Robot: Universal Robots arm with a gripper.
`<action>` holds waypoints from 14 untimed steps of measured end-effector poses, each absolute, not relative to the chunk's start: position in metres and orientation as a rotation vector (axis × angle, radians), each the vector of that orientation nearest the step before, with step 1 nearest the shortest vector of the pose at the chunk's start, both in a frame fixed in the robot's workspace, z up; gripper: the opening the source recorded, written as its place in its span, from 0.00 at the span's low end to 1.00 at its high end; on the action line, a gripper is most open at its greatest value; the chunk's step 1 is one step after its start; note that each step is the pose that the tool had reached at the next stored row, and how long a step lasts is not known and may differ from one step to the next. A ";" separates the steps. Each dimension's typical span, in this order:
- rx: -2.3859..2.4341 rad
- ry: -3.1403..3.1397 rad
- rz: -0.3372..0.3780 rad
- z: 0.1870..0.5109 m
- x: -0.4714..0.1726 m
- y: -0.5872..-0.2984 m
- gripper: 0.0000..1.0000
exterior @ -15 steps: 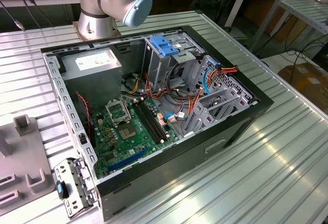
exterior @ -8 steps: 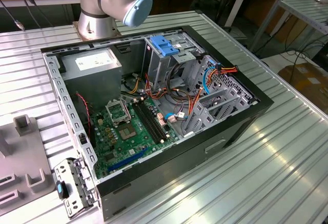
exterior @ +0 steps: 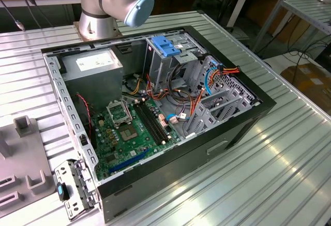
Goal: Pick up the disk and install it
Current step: 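Pick up the disk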
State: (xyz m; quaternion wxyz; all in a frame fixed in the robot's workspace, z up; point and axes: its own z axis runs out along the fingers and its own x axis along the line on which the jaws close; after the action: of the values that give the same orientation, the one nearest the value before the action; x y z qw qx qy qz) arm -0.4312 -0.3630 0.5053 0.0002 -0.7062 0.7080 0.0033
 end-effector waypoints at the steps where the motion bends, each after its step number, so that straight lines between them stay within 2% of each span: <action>1: -2.218 2.224 0.010 0.505 -0.431 -0.363 0.37; 14: -2.221 2.227 0.003 0.505 -0.419 -0.364 0.37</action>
State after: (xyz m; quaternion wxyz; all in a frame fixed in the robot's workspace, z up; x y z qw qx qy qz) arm -0.4195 -0.3642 0.5053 -0.0019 -0.7062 0.7080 0.0011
